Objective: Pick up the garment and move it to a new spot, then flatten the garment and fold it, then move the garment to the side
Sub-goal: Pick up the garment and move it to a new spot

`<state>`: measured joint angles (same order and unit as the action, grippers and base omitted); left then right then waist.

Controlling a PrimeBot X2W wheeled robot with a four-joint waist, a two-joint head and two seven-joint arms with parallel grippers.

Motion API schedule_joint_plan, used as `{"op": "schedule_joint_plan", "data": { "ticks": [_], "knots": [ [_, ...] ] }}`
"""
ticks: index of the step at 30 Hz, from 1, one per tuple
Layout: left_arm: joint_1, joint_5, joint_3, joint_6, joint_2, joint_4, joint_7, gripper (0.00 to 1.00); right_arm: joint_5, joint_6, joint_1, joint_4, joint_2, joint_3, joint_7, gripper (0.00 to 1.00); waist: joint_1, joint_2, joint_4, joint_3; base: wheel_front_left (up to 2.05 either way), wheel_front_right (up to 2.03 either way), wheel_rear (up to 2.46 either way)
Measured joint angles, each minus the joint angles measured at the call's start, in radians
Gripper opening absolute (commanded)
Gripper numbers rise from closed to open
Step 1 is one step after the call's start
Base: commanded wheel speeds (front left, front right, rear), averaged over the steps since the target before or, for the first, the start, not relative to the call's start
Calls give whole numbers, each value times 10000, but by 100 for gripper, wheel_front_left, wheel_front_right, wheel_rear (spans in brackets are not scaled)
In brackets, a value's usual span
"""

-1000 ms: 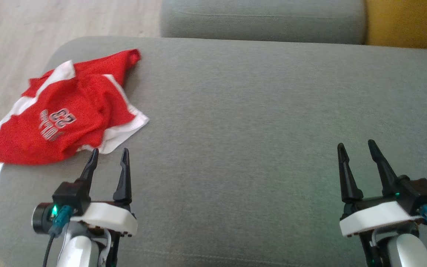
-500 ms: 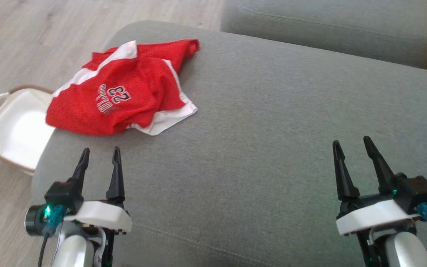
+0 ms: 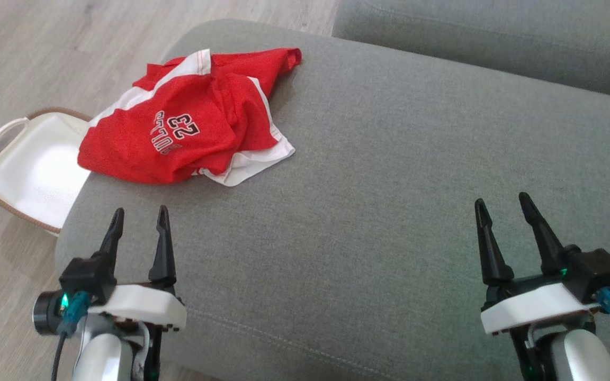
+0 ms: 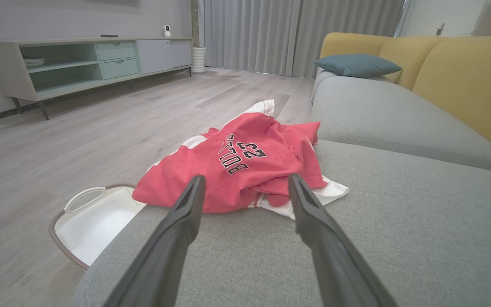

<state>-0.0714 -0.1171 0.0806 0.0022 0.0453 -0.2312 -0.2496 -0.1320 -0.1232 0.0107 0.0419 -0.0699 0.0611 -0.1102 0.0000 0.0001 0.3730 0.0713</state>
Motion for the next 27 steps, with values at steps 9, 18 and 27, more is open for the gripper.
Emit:
{"op": "schedule_joint_plan", "data": {
  "ticks": [9, 18, 27],
  "knots": [
    [-1566, 6, -96, 69, -58, -777, 0, 100, 0, 0, -626, -652, -525, 38, 499, 100, 0, 0, -201, 1088, 0, 0, 0],
    [-4818, -481, -493, -334, 125, -4477, 82, 100, 0, 0, -1275, -1302, -1118, -102, 890, 100, 1, -1, -487, 2717, 0, 0, 0],
    [-7629, -1164, -1035, -654, 848, -7984, 1379, 100, -25, 0, -1704, -1584, -1402, -157, 1066, 100, 1, -1, -745, 3770, 0, 0, 0]
  ]
}}
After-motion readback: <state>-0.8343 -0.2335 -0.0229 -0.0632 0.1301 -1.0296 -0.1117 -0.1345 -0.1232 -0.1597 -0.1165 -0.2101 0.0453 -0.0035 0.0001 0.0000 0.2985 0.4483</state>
